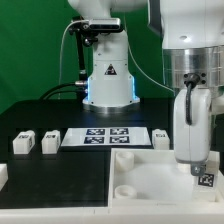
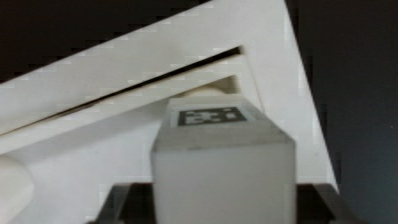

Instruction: Assemble one leg

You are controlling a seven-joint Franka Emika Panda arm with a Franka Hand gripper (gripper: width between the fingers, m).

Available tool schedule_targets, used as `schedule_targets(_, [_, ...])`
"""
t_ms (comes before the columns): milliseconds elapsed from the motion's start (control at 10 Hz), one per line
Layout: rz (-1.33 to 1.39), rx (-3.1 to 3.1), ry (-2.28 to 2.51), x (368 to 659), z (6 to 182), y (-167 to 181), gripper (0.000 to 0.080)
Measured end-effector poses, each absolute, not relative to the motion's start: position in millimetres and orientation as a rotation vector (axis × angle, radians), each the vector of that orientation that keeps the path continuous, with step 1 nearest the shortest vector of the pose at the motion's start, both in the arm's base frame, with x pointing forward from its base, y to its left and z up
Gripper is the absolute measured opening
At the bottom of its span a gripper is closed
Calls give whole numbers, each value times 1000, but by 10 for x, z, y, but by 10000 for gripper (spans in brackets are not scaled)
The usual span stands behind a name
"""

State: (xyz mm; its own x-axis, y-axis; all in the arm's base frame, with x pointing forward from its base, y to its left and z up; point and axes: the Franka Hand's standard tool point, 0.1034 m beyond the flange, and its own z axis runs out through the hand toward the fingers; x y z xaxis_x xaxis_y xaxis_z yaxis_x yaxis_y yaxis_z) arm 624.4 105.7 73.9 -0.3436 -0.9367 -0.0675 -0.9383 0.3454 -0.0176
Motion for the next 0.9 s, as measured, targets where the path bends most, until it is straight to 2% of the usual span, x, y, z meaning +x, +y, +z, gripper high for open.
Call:
schedule_targets(300, [21, -1810, 2492, 6240, 736, 1064, 304])
schedule_targets(500, [17, -1817, 2477, 6251, 780, 1131, 608])
schedule_targets(800, [12, -1835, 2432, 6294, 943, 1344, 647])
schedule_targets(900, [12, -1843, 2428, 6290, 932, 1346, 647])
